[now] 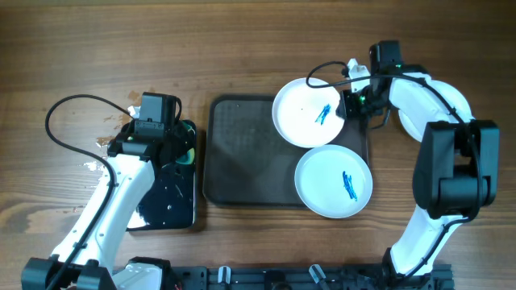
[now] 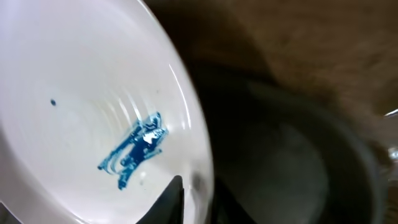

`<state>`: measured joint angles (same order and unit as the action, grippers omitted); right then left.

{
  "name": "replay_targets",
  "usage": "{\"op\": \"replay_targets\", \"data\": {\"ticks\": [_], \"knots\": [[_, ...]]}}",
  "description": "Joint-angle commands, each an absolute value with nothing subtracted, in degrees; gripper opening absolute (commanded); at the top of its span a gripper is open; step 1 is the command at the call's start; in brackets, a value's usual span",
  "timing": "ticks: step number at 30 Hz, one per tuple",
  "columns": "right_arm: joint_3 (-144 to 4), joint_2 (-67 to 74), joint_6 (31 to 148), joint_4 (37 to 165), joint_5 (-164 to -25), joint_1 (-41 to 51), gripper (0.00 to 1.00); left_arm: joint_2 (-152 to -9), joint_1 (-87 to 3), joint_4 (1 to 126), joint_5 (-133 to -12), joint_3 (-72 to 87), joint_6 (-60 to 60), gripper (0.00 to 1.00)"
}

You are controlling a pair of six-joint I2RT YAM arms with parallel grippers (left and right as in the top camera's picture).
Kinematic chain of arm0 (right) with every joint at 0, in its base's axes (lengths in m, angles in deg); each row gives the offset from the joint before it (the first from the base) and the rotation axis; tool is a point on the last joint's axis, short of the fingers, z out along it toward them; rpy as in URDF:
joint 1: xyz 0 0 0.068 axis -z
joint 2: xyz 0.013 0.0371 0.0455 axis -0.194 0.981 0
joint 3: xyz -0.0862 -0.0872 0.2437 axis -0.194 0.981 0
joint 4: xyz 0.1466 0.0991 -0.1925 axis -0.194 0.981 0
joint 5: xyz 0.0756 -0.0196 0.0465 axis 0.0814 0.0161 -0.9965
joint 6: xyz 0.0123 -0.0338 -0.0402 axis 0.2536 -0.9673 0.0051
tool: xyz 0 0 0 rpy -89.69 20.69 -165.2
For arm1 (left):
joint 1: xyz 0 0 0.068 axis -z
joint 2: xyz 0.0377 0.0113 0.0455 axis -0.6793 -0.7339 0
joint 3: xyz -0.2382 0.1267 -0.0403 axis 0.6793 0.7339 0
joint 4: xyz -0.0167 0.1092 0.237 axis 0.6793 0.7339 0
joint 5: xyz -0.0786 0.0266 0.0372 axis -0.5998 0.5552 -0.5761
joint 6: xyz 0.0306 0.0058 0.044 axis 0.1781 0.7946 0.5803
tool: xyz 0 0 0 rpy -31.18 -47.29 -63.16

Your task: Clean dirty plates on tray and stack at the side

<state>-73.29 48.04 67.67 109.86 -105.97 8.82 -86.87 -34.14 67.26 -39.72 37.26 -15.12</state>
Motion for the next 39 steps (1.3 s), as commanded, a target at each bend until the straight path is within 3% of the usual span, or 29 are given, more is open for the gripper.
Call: {"op": "replay_targets", "data": {"ticks": [1,15,21,29,30,33,36,39], "knots": [[-72.4,48.6,68.0,110.4,-109.2,5.8,0.07,-87.0,-33.9,67.0,-38.7,36.0,-13.9,0.04],[-72.4,48.5,70.1,101.5,-108.8,-8.5,0.05,-87.0,-33.9,67.0,-38.7,36.0,-13.9,0.04],[-72.4,48.5,66.4,100.7,-108.7,-11.4,0.05,-87.0,-33.9,66.8,-38.7,36.0,-13.9,0.04],[-72.4,48.5,56.7,99.2,-97.5,-11.7,0.04,-87.0,-33.9,66.8,-38.7,36.0,-14.0,0.04],[-72.4,48.5,60.3,99.0,-97.3,-11.7,0.04,-87.0,-33.9,66.8,-39.2,36.0,-14.0,0.04],[-72.4,48.5,66.4,99.6,-99.1,-11.7,0.04,-87.0,-33.9,65.6,-45.1,36.0,-14.0,0.04],[-72.4,48.6,75.1,99.4,-100.5,-11.7,0.04,-87.0,-33.9,60.7,-58.7,36.0,-15.7,0.04],[-72.4,48.5,76.9,99.9,-100.7,-11.7,0.05,-87.0,-33.9,58.2,-64.7,36.0,-17.3,0.04]]}}
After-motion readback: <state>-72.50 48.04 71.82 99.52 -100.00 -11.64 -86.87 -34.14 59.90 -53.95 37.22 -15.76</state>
